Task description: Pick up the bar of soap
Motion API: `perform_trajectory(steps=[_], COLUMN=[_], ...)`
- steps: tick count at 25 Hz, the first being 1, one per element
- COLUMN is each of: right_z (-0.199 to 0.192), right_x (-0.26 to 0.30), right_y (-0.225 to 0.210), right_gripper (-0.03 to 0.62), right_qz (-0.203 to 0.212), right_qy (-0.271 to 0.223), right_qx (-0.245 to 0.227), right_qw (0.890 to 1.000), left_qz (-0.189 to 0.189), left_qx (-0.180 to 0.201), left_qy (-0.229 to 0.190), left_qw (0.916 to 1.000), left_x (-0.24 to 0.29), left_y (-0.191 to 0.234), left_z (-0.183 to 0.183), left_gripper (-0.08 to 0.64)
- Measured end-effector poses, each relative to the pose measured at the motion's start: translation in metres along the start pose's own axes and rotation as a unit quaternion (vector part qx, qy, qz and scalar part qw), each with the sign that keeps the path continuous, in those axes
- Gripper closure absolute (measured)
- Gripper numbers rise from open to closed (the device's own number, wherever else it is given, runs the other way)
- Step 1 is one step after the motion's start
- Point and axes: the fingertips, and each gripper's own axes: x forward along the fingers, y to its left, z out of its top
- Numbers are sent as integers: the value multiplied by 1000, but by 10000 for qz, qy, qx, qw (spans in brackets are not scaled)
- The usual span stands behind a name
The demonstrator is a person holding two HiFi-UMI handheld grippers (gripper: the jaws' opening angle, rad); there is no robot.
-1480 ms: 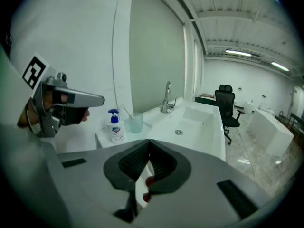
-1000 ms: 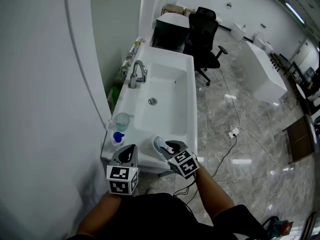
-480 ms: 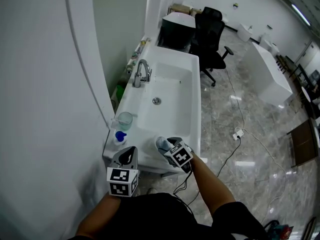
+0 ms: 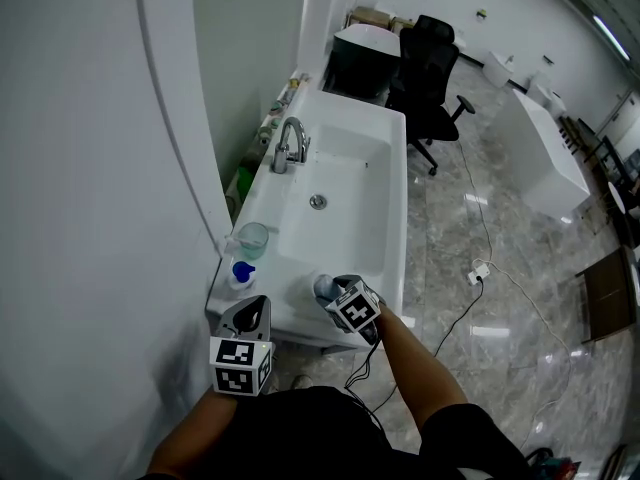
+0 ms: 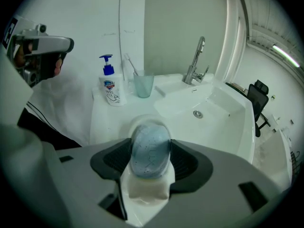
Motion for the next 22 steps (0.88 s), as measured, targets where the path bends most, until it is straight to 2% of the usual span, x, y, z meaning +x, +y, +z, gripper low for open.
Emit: perform_trajectory(steps=[3, 11, 19, 22], right_z=[1, 1, 6, 5], right_x=[2, 2, 4, 6], right_y=[1, -5, -4, -6], right_gripper=[337, 337, 330, 330], right_qz=[65, 422, 465, 363], right_qy=[44, 248, 90, 66], right_qx=[63, 728, 774, 794], right_qw=[9999, 9961, 9959, 9962], left_qz=[24, 39, -24, -64], left_qx=[-23, -76, -73, -53], left_qy=[9, 66, 75, 43], left_qw=[10000, 9999, 9999, 10000], left_x=[1, 3, 9, 13], left_y=[2, 6, 4, 1], left_z=[-1, -4, -1, 1], left_gripper=[557, 557, 558, 558])
